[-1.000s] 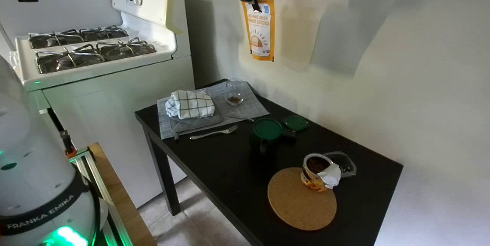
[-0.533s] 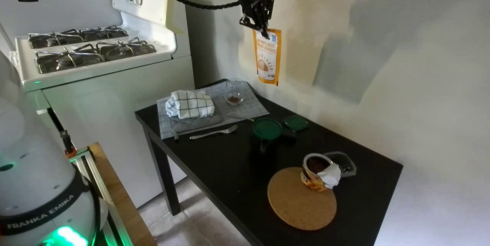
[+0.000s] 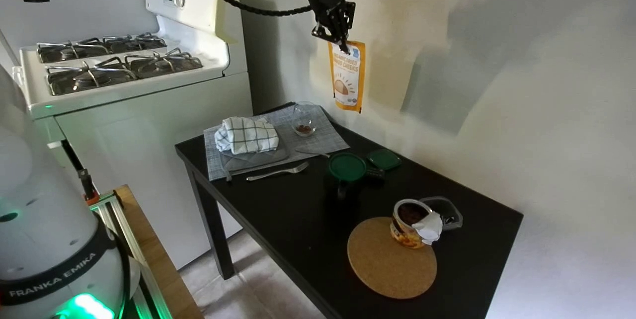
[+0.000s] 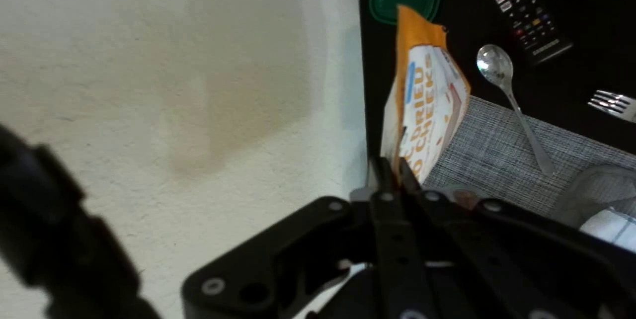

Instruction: Move the orange packet to the right

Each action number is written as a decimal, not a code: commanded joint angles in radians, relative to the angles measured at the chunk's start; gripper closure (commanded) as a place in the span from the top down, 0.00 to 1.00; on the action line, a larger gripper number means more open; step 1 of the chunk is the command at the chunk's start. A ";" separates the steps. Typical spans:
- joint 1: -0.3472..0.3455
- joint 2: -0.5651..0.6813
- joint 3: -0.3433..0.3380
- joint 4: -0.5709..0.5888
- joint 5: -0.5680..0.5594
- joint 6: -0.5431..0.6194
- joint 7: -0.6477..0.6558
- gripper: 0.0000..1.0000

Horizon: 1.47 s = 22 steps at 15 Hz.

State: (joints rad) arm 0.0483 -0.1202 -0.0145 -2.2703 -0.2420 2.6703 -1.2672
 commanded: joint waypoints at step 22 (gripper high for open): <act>-0.058 0.478 0.021 0.082 0.121 0.515 -0.228 0.01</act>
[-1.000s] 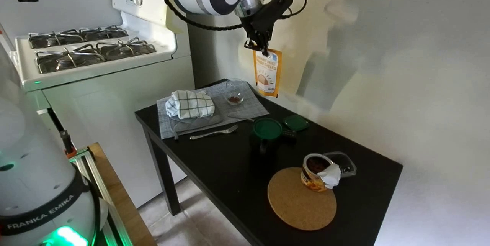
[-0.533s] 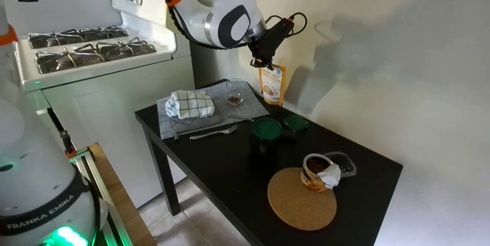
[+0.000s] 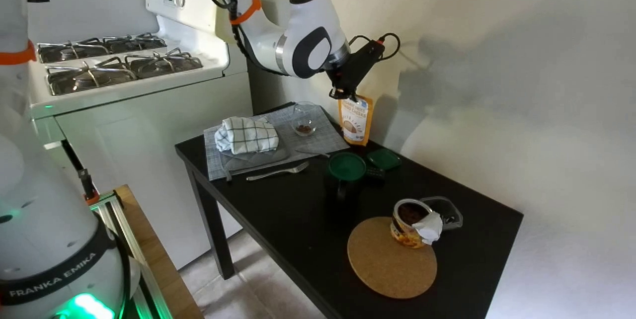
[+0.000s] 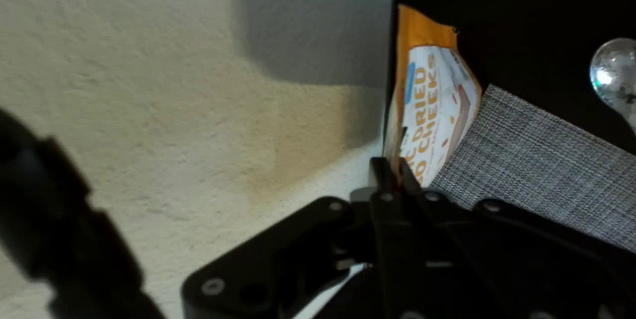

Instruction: Move the orange packet to the right

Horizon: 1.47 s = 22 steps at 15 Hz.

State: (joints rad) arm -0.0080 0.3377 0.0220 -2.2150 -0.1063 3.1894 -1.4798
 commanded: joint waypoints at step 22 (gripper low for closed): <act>-0.077 -0.467 0.270 -0.309 0.147 -0.244 -0.095 1.00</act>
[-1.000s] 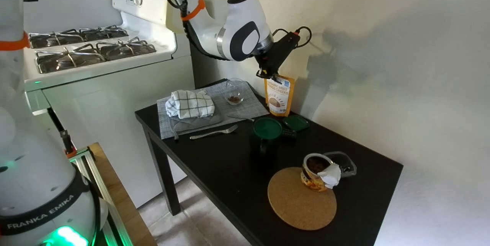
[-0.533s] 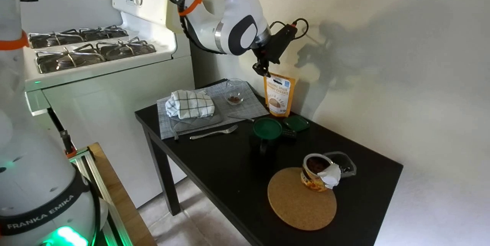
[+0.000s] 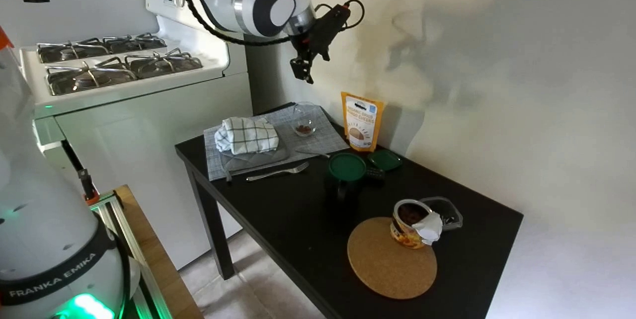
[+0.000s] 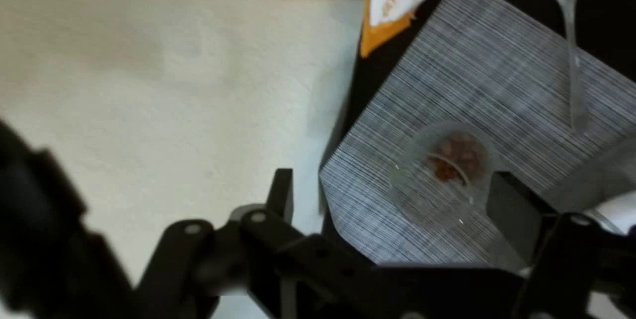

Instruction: Move the orange packet to the right

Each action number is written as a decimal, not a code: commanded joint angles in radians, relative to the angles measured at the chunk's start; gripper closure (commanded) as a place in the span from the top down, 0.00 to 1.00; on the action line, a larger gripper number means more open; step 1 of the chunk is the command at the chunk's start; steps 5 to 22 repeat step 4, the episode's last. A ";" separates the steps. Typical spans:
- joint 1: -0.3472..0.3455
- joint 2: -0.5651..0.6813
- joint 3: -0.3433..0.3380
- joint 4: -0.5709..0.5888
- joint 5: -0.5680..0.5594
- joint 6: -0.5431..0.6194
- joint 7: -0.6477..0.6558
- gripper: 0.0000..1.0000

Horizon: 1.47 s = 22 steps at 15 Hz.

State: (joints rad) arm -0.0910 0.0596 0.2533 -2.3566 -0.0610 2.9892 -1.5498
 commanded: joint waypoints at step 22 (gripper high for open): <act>0.030 -0.201 0.046 -0.177 0.108 0.011 -0.027 1.00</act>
